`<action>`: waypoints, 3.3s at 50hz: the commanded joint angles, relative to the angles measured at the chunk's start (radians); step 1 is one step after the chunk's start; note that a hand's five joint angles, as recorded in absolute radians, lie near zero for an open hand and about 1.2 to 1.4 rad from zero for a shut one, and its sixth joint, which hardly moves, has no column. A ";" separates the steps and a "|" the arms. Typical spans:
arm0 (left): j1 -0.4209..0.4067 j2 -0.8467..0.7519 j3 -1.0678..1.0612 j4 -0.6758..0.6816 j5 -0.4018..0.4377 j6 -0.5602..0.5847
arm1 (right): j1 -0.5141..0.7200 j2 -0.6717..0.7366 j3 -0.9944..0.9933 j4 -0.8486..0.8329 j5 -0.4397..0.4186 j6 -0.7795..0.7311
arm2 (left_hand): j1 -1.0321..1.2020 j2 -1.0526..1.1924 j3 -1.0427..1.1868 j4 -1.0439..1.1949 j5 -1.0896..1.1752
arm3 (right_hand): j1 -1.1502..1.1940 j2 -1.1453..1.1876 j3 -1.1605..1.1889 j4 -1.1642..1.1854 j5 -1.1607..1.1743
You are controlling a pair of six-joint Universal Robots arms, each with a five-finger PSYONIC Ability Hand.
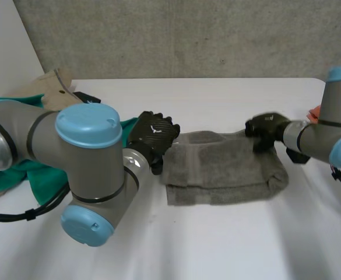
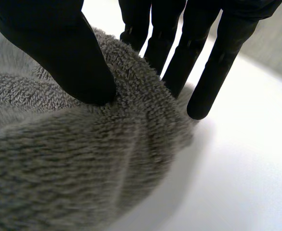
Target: Fold the laundry.
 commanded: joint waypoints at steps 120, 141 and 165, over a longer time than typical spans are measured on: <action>0.214 0.047 0.141 0.558 0.123 -0.259 | 0.207 -0.516 0.438 -0.901 0.248 -0.044 | 0.970 0.991 0.990 1.003 1.008 | 0.299 0.221 0.232 0.218 0.270; 0.210 -0.013 -0.338 0.324 0.121 -0.020 | 0.152 -0.380 0.780 -0.500 0.165 -0.210 | 0.144 0.166 0.165 0.177 0.182 | 0.299 0.221 0.232 0.218 0.270; 0.380 -0.039 -0.321 0.332 0.308 -0.054 | 0.143 -0.462 0.889 -0.517 0.164 -0.172 | 0.204 0.225 0.224 0.237 0.242 | 0.299 0.221 0.232 0.218 0.270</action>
